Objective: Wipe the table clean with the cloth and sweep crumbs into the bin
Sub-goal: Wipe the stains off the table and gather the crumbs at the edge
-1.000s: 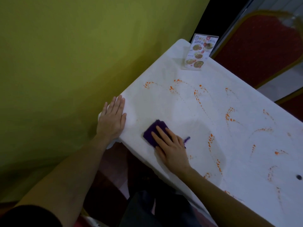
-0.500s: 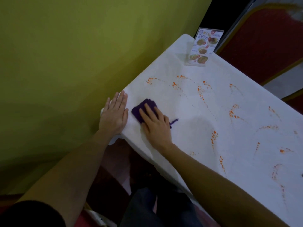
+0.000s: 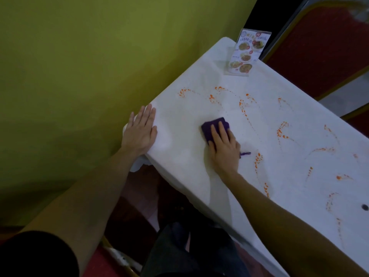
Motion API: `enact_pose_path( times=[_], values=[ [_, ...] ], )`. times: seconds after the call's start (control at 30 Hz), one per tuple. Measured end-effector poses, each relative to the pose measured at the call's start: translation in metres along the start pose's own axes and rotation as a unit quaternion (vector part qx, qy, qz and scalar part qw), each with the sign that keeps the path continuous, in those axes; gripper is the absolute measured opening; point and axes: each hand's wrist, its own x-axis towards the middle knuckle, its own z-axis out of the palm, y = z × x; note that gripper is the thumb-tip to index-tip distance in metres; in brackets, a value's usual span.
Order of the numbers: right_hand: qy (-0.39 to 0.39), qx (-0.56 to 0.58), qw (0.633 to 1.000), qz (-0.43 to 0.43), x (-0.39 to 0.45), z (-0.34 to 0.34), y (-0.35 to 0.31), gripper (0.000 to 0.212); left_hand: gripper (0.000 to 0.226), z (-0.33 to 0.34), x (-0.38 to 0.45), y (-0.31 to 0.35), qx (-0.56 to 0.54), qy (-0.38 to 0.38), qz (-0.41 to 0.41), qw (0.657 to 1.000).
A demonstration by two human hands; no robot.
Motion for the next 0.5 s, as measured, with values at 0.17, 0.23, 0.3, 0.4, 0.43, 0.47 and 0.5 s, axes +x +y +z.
enact_pose_path(
  times=[0.17, 0.23, 0.3, 0.4, 0.43, 0.47, 0.5],
  values=[
    [-0.035, -0.008, 0.993, -0.116, -0.032, 0.013, -0.038, 0.051, 0.069, -0.008, 0.015, 0.012, -0.001, -0.002, 0.001, 1.000],
    [-0.041, -0.009, 0.989, -0.140, -0.050, 0.009, -0.018, 0.051, 0.069, -0.009, 0.024, 0.022, -0.005, -0.004, 0.001, 1.000],
    [-0.013, -0.017, 0.992, -0.124, -0.053, 0.002, 0.015, 0.050, 0.070, -0.004, 0.027, 0.030, -0.011, -0.003, -0.002, 1.000],
    [0.006, -0.028, 0.998, -0.053, -0.032, -0.012, 0.063, 0.052, 0.068, 0.005, 0.026, 0.035, -0.012, 0.021, -0.016, 1.000],
    [0.012, -0.024, 0.999, -0.021, -0.017, -0.017, 0.077, 0.053, 0.068, 0.006, 0.026, 0.036, -0.012, 0.026, -0.016, 0.999],
    [0.018, -0.016, 1.000, 0.014, 0.000, -0.022, 0.088, 0.054, 0.067, 0.007, 0.026, 0.036, -0.011, 0.031, -0.015, 0.999],
    [0.025, -0.009, 0.998, 0.048, 0.020, -0.026, 0.096, 0.055, 0.066, 0.008, 0.026, 0.036, -0.008, 0.037, -0.014, 0.999]
  ],
)
